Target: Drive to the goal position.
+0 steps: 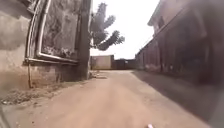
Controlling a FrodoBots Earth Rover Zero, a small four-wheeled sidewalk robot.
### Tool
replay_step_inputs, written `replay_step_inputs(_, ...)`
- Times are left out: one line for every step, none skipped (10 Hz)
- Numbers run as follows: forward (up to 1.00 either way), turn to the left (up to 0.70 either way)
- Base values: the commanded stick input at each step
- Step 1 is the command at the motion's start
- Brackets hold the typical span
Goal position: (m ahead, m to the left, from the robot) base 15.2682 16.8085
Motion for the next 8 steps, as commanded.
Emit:
replay_step_inputs(0.60, 0.00)
replay_step_inputs(0.60, 0.00)
replay_step_inputs(0.60, 0.00)
replay_step_inputs(0.60, 0.00)
replay_step_inputs(0.60, 0.00)
replay_step_inputs(0.60, 0.00)
replay_step_inputs(0.60, 0.00)
replay_step_inputs(0.60, 0.00)
